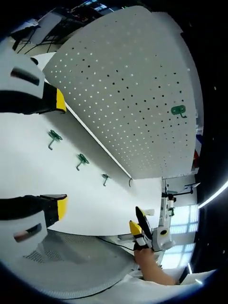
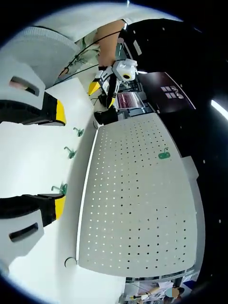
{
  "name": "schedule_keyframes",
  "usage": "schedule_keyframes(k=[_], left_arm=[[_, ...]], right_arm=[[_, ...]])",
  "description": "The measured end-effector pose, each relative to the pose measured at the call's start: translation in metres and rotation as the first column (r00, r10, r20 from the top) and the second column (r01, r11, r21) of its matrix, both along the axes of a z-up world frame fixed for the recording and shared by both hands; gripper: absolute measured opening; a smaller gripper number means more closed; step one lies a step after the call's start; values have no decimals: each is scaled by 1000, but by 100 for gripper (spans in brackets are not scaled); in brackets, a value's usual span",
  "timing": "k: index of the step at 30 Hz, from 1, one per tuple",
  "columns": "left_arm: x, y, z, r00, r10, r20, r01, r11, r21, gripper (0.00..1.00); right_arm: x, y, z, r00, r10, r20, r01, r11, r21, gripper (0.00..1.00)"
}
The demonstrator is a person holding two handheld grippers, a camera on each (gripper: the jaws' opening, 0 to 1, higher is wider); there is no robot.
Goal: Insert the hook assembly into the mounting plate slot until the hook locks in place.
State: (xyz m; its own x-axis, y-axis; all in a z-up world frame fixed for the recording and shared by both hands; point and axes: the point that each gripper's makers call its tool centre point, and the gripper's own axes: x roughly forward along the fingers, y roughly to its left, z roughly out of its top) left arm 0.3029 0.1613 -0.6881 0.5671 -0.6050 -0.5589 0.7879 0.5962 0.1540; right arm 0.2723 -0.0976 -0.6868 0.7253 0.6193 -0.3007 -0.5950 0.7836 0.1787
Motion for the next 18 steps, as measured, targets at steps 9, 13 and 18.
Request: schedule_keyframes(k=[9,13,18], left_arm=[[5,0,-13,998,-49,-34,50,998,42,70],[9,1,-18,997,-71,-43,74,995,72,70],[12,3,-22,994,-95,-58,100,991,86,69]], right_arm=[[-3,3,-1,1000,12,1,-12,1000,-19,55],[-2,2,-2,1000,9,-2,-9,1000,-18,55],[-3,3,-2,1000,16,-1,-16,1000,-26,55]])
